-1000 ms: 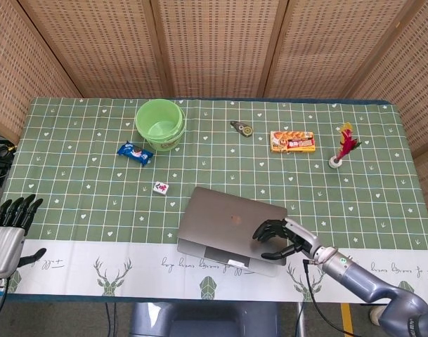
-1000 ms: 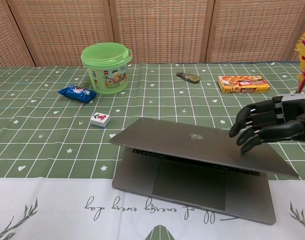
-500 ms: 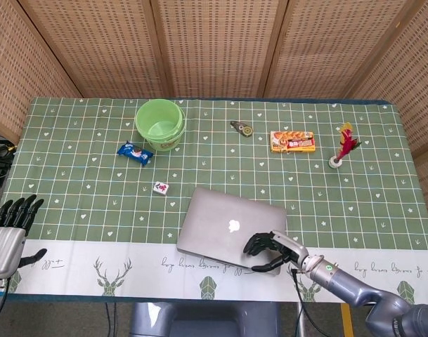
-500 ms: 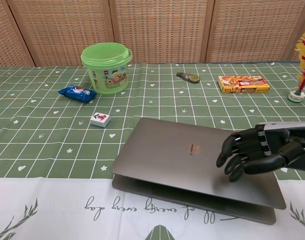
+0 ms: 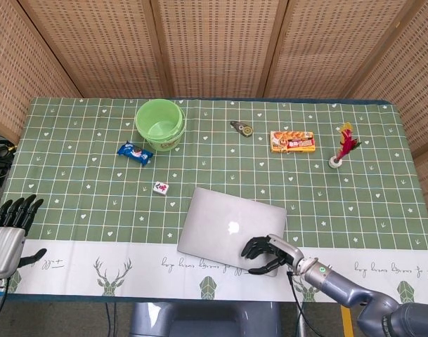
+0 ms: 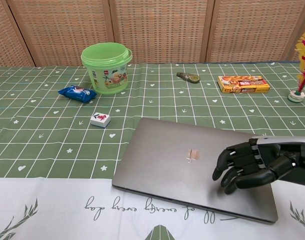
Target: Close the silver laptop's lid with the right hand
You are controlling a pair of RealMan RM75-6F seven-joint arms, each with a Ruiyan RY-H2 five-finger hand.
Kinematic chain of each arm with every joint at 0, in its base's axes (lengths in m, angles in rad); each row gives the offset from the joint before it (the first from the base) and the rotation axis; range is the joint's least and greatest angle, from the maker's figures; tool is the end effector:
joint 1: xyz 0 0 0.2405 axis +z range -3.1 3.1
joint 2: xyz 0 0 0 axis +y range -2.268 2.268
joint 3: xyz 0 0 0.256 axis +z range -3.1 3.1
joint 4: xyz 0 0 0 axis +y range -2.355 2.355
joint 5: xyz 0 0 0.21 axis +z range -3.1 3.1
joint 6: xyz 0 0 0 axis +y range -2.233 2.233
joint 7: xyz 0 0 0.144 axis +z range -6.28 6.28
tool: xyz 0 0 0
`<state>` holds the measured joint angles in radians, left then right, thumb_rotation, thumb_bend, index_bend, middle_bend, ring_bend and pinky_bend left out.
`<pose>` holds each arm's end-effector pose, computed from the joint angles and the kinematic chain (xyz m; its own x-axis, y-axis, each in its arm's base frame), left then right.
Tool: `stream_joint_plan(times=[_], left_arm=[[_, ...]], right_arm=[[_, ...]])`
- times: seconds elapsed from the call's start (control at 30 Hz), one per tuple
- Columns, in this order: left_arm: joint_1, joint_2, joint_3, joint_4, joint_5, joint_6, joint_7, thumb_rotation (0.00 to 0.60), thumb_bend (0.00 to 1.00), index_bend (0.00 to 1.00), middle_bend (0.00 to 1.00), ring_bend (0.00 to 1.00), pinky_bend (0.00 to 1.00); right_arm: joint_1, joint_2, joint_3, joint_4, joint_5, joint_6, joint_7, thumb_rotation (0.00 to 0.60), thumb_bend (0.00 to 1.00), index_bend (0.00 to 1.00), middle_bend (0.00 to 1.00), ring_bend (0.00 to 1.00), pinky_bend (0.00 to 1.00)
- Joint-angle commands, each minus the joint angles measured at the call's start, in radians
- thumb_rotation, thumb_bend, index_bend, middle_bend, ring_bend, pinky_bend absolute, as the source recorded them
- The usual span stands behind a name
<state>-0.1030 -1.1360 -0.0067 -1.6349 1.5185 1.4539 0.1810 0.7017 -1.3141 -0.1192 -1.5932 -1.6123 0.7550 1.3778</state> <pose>-0.3044 0.1766 0.1405 0.5256 0.0637 0.8484 0.8506 -0.0565 -0.5227 -0.2047 -0.2522 -0.0109 -0.5812 -0.7427 0.3327 -0.7710 0.3718 -0.5169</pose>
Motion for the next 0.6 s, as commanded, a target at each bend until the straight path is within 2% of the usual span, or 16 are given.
stream_joint_plan(times=[0.03, 0.2, 0.37, 0.47, 0.53, 0.6], left_arm=[[0.0, 0.0, 0.0, 0.0, -0.001, -0.001, 0.0, 0.6, 0.05, 0.0, 0.0, 0.0, 0.0], [0.0, 0.0, 0.0, 0.0, -0.001, 0.0, 0.001, 0.6, 0.05, 0.0, 0.0, 0.0, 0.0], [0.001, -0.001, -0.004, 0.003, -0.009, 0.001, -0.002, 0.6, 0.05, 0.0, 0.0, 0.0, 0.0], [0.001, -0.002, -0.006, 0.005, -0.013, 0.0, -0.003, 0.6, 0.05, 0.0, 0.0, 0.0, 0.0], [0.001, -0.003, -0.007, 0.007, -0.017, -0.002, -0.002, 0.6, 0.05, 0.0, 0.0, 0.0, 0.0], [0.001, -0.004, -0.008, 0.009, -0.02, -0.003, -0.002, 0.6, 0.05, 0.0, 0.0, 0.0, 0.0]], right_arm=[[0.0, -0.002, -0.002, 0.003, 0.001, 0.003, -0.003, 0.561, 0.32, 0.48, 0.46, 0.39, 0.35], [-0.004, 0.003, -0.005, -0.003, -0.003, 0.027, -0.003, 0.557, 0.32, 0.48, 0.45, 0.39, 0.34], [-0.07, 0.042, 0.02, -0.027, 0.003, 0.181, -0.138, 0.556, 0.32, 0.44, 0.38, 0.35, 0.27], [-0.122, 0.055, 0.033, -0.024, 0.008, 0.279, -0.284, 0.56, 0.31, 0.38, 0.26, 0.23, 0.17], [-0.161, 0.052, 0.042, -0.008, 0.016, 0.344, -0.413, 0.562, 0.29, 0.31, 0.15, 0.12, 0.04], [-0.2, 0.046, 0.051, 0.005, 0.031, 0.403, -0.537, 0.564, 0.29, 0.24, 0.09, 0.06, 0.0]])
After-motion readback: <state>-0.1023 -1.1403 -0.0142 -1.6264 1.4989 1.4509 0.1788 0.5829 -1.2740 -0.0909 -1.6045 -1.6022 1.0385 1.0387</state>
